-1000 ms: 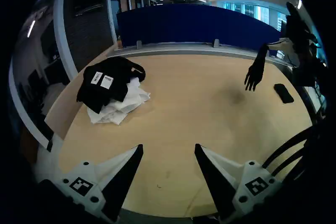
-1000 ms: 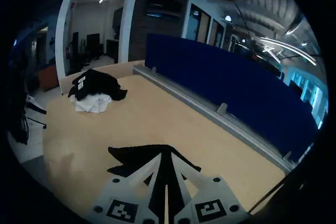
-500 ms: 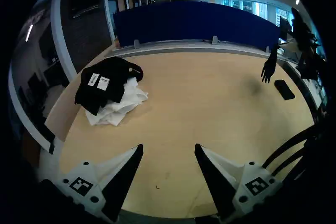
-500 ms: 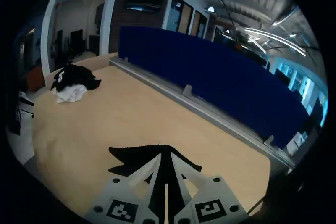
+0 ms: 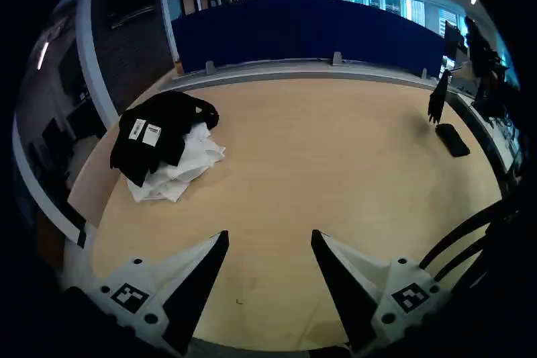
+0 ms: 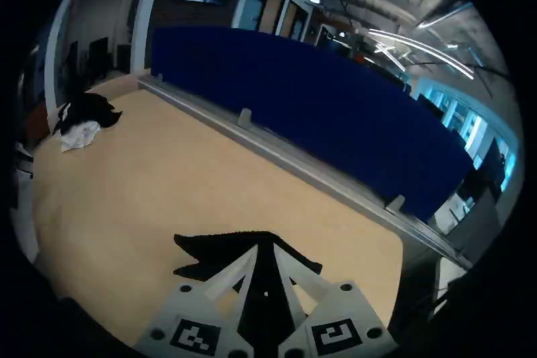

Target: Fold towel

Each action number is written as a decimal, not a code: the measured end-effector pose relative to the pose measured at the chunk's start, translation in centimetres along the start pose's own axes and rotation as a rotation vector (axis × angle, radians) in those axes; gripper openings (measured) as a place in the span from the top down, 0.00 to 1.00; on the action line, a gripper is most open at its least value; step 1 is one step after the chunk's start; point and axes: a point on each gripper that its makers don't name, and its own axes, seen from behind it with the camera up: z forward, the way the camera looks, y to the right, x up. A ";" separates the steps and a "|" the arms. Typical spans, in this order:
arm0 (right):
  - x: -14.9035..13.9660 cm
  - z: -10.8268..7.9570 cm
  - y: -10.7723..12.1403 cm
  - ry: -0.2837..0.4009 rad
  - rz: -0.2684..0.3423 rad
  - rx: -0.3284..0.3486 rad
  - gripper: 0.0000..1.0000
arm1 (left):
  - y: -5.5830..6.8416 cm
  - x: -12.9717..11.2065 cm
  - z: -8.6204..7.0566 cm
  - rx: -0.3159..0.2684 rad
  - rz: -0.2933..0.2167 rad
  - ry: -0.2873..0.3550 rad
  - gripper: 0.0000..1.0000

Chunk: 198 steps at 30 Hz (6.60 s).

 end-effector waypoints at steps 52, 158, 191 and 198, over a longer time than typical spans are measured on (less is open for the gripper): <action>-27.1 -4.5 3.0 -0.400 0.299 -0.187 0.97 | 1.9 1.2 -0.2 -0.031 0.052 0.000 0.09; -29.8 -5.8 3.7 -0.398 0.332 -0.275 0.00 | 2.7 2.7 0.4 -0.042 0.087 0.013 0.09; -26.5 -5.1 1.3 -0.337 0.301 -0.221 0.00 | 2.7 2.7 0.4 -0.044 0.086 0.016 0.09; -24.8 -3.0 -0.3 -0.305 0.311 -0.181 0.00 | 2.5 2.7 0.4 -0.040 0.089 0.014 0.09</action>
